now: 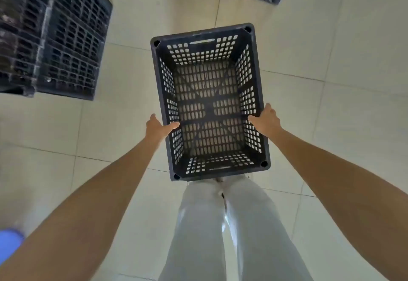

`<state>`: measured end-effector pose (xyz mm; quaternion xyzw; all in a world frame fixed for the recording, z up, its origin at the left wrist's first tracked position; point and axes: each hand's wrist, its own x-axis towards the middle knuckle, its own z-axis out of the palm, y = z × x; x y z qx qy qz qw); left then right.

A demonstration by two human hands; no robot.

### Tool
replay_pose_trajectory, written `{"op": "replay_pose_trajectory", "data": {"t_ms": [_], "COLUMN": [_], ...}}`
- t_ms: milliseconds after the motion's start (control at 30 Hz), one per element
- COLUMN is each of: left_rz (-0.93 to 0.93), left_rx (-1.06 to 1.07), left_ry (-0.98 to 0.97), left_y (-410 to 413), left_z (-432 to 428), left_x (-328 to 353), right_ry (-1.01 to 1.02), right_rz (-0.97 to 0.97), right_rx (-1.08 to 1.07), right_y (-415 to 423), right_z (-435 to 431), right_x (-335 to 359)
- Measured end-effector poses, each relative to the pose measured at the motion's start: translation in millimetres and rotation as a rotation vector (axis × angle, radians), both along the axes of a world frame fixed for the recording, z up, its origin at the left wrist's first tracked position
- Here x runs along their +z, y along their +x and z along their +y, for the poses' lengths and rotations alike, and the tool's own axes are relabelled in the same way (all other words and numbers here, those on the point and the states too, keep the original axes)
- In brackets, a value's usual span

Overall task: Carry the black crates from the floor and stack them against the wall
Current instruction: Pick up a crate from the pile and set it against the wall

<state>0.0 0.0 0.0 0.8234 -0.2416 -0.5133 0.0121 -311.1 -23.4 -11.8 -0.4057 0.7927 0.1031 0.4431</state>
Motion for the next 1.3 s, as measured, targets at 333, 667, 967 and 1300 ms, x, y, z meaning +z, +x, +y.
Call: {"op": "replay_pose_trajectory", "data": {"t_ms": [333,667,967,1300], "left_rz": [0.149,0.111,0.051,0.031], "left_rx": [0.437,0.393,0.196,-0.147], "left_ry": [-0.13,-0.145,-0.195,-0.227], "left_y": [1,8,-23,-147], "left_z": [-30,-49,-89,-151], "left_x": [-54,54,197,276], "right_ry": [-0.152,-0.075,-0.076,-0.12], "right_rz": [-0.159,-0.219,-0.312,-0.304], "right_rx": [-0.523,-0.606,-0.726,-0.905], "right_y": [3,3,-36,-154], "right_z": [-27,-34,-53,-45], "right_x": [-38,60,184,286]}}
